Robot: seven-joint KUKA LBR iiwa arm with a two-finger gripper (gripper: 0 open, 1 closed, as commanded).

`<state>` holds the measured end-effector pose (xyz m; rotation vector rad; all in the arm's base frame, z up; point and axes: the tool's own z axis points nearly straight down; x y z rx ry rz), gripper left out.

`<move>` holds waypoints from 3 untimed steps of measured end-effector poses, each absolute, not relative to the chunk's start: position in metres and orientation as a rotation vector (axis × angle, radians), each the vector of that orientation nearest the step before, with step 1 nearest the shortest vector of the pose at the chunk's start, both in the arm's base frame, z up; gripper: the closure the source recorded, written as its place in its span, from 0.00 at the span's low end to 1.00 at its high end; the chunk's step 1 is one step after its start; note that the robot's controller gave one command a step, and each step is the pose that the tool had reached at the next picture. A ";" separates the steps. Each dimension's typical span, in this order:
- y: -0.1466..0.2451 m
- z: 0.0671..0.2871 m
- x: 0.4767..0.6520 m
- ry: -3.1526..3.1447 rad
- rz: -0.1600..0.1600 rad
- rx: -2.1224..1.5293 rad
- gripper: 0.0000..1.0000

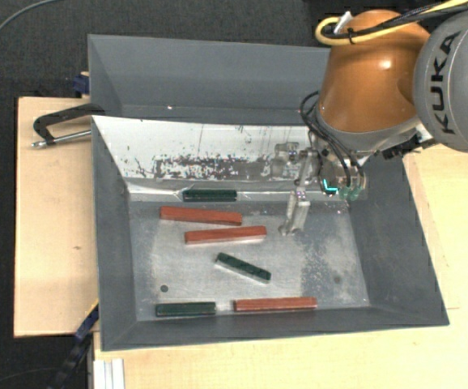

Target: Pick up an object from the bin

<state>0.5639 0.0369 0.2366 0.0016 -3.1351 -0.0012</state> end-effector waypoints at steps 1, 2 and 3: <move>0.065 0.093 0.496 -3.133 -0.002 -0.015 0.00; 0.039 0.070 0.521 -3.148 -0.003 -0.048 0.00; 0.059 0.072 0.494 -3.146 -0.001 0.046 0.00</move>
Offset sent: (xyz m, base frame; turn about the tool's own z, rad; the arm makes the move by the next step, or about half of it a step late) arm -0.0656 0.0265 -0.1402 0.0131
